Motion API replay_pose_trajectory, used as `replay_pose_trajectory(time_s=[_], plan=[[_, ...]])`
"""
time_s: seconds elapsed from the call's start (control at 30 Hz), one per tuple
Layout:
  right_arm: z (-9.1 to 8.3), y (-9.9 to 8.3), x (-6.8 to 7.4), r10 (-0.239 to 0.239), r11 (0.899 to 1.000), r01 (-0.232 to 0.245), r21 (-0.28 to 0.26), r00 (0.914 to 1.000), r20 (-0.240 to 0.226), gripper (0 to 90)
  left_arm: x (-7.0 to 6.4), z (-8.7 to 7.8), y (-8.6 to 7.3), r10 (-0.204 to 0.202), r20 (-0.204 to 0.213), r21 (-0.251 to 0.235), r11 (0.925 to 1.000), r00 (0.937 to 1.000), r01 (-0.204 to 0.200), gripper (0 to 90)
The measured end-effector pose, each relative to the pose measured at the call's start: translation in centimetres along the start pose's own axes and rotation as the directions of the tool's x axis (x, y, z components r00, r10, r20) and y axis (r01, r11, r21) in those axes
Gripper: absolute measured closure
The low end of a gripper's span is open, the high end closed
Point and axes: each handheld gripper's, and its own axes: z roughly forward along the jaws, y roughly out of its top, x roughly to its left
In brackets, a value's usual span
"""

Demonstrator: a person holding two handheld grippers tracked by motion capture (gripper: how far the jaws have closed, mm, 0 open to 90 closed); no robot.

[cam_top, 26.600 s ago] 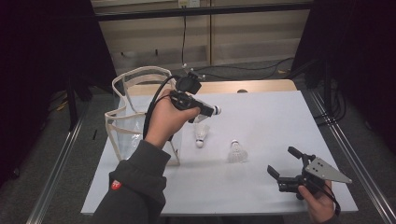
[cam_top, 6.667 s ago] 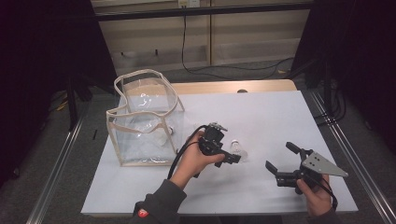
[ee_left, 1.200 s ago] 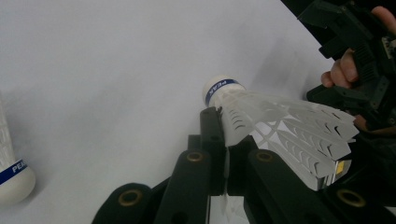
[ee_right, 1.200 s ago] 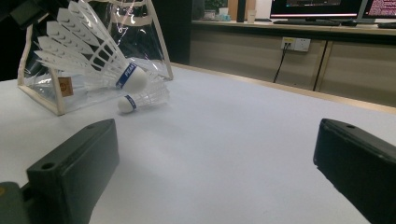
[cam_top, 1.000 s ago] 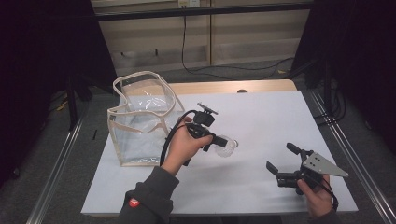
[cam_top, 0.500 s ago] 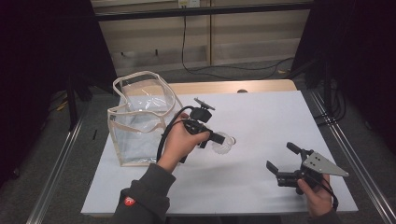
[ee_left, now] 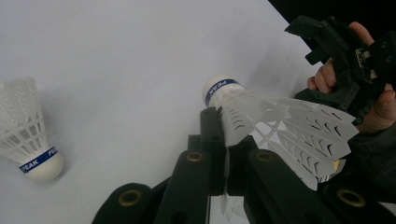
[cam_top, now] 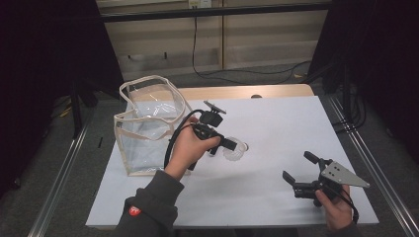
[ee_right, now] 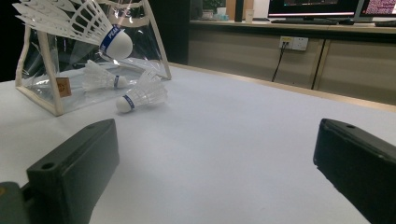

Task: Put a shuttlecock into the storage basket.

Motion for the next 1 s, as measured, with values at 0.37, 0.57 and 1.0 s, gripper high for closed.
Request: replay_pose_trajectory(time_s=[0.37,0.57,1.0], plan=[[0.2,0.0,0.1,0.002,1.0,-0.002,-0.003,1.0,-0.006,0.2,-0.2,-0.7,0.1,0.005,-0.002,0.007,1.0,1.0,-0.005,89.9],[0.1,0.0,0.0,0.005,1.0,-0.005,-0.001,1.0,-0.002,0.1,-0.1,-1.0,0.2,0.002,-0.008,0.005,1.0,1.0,-0.002,89.9],[0.3,0.0,0.0,0.003,1.0,-0.003,-0.002,1.0,-0.009,0.2,-0.2,-2.2,0.3,-0.002,-0.016,-0.006,1.0,0.9999,0.002,89.9]])
